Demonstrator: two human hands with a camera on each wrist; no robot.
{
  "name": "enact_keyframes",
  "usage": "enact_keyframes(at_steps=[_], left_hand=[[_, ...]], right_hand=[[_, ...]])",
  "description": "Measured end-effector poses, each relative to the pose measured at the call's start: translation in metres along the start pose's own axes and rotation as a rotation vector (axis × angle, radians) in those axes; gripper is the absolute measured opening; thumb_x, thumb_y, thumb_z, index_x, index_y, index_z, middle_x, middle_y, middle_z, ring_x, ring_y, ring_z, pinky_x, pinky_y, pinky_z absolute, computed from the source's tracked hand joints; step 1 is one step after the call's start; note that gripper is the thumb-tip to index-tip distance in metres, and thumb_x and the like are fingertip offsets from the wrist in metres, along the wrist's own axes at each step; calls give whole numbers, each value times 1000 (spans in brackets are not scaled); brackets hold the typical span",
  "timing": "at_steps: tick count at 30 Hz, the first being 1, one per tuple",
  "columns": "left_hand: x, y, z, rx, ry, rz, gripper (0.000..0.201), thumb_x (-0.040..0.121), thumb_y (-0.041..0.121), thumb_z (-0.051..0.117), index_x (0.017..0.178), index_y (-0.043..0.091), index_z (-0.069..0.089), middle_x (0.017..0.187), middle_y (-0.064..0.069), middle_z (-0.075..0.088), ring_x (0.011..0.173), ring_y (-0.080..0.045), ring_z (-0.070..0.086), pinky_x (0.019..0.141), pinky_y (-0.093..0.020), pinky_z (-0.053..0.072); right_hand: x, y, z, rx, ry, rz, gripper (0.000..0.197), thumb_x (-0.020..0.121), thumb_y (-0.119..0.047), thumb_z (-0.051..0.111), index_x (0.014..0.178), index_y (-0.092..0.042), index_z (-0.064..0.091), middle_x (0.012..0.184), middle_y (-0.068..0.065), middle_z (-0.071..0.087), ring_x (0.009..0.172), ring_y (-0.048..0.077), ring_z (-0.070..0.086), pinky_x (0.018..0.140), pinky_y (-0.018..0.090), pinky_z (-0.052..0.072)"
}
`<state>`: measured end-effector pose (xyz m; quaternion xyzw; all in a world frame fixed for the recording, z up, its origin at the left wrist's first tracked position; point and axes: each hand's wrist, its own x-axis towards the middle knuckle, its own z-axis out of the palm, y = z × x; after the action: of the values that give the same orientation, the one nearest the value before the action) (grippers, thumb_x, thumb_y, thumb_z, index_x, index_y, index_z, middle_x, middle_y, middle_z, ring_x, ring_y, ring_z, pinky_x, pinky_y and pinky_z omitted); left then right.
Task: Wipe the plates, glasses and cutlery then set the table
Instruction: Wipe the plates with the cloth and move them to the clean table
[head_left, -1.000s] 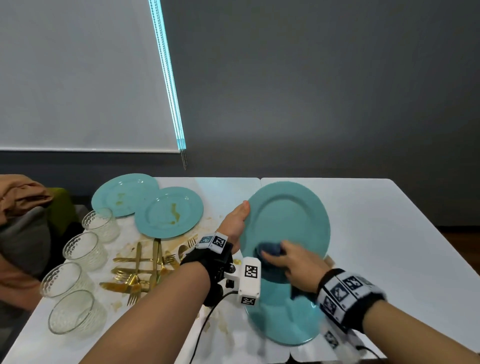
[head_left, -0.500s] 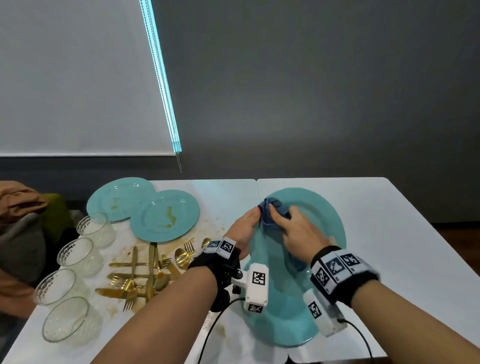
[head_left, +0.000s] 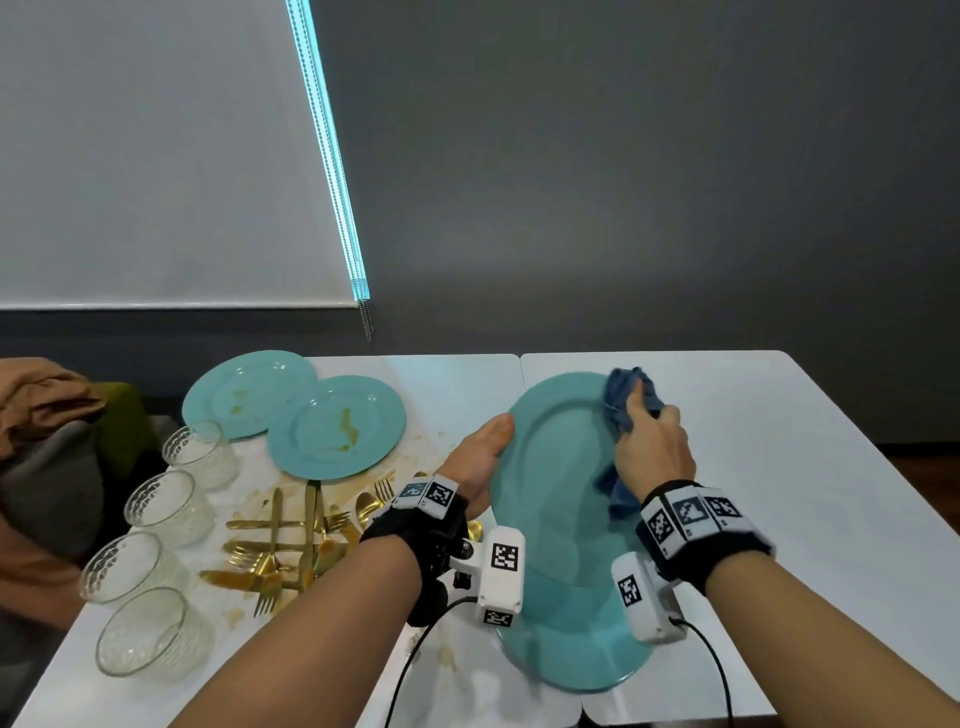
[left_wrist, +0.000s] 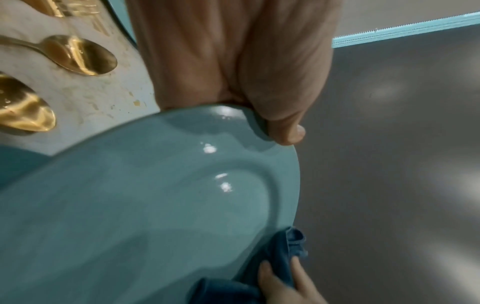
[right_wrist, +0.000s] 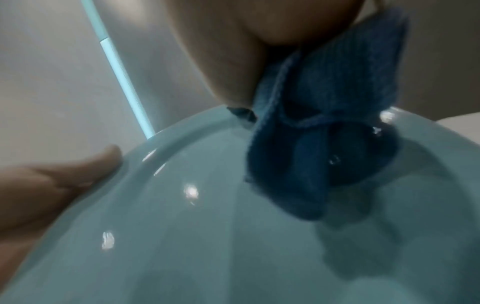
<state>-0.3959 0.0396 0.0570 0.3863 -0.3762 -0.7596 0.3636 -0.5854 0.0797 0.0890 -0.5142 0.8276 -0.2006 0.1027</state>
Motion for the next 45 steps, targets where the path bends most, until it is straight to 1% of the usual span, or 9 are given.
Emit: enact_keyframes(at_steps=[5,11,14,17,23,30,36,39,45], left_hand=[[-1,-6,14,12,-41,-9,43,103,30,28,131,3,46,127,-22,56,106,-31,59,95,-41,48],[-3,-17,-17,-103,90,-56,56,98,45,31,137,7,43,133,-19,55,123,-35,53,106,-51,39],[-9,-21,-24,-61,106,-77,47,99,40,35,134,11,47,130,-15,58,119,-34,56,106,-54,39],[-15,-28,-17,-12,72,-110,41,101,35,33,129,11,51,127,-16,60,119,-35,56,105,-53,40],[-14,-59,-17,79,93,-158,44,101,37,34,133,10,48,129,-12,59,119,-30,56,106,-50,41],[-10,-94,-29,193,270,-262,53,93,51,39,126,13,54,124,-13,61,112,-34,59,98,-51,47],[-10,-112,-29,498,346,-341,73,86,64,32,127,9,53,126,-19,58,113,-36,57,99,-46,46],[-16,-104,-21,692,387,-338,56,100,43,31,132,0,48,131,-22,53,119,-36,51,98,-35,41],[-7,-111,-16,860,516,-363,57,87,41,63,125,1,48,123,-16,60,114,-32,56,91,-34,48]], right_hand=[[-39,-18,25,-33,-96,-290,47,93,-38,36,138,-48,27,125,5,43,108,31,49,91,44,38],[-65,37,41,-360,-561,-746,63,92,-18,43,137,-57,24,118,5,43,112,27,47,82,36,46],[-60,62,6,-580,-615,-508,64,94,-14,33,132,-65,21,125,-3,37,121,21,44,91,39,39],[-46,60,-17,-663,-477,-333,67,92,-11,31,141,-53,14,133,-1,33,126,21,35,89,44,40],[-30,59,3,-322,-348,-116,64,90,-25,34,141,-54,10,132,-1,33,125,26,36,99,53,38],[-30,77,9,-295,-392,-48,65,94,-16,37,149,-38,11,134,8,35,120,29,44,92,36,44],[-29,90,0,-263,-432,21,65,95,-17,39,150,-30,7,131,12,37,116,32,48,90,35,44],[-29,95,-2,-250,-447,21,65,95,-18,40,150,-28,8,130,13,38,116,32,48,93,36,44],[-31,99,-1,-233,-472,35,65,95,-20,42,150,-26,8,133,13,37,120,31,46,97,36,42]])
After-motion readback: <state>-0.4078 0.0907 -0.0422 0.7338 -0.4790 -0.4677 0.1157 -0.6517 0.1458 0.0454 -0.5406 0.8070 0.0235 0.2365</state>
